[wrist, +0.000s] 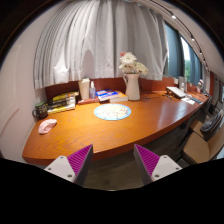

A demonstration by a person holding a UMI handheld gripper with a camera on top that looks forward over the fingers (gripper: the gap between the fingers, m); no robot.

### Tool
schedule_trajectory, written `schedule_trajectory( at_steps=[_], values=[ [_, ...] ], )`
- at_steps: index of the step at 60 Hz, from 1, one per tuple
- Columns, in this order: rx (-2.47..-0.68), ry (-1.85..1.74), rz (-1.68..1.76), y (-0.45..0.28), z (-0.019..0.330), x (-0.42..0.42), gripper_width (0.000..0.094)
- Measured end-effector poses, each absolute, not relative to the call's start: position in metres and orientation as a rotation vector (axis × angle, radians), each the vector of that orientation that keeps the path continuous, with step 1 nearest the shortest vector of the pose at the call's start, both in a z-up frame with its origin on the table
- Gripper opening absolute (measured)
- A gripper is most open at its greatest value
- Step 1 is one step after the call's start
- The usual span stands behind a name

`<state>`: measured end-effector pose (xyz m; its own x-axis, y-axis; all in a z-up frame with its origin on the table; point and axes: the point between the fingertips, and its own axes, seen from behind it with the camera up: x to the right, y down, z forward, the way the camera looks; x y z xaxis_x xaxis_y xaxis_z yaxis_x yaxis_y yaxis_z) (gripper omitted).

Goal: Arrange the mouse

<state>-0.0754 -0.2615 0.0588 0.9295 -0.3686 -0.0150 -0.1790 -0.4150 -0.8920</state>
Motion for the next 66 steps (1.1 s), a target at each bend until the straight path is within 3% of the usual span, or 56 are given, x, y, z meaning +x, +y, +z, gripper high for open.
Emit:
schedule_trajectory(
  at_steps=[30, 66],
  values=[
    [-2.113, 0.037, 0.015, -0.089, 0.012, -0.293, 0.083],
    [-2.168, -0.066, 0.073, 0.056, -0.009, -0.377, 0.0821]
  ],
)
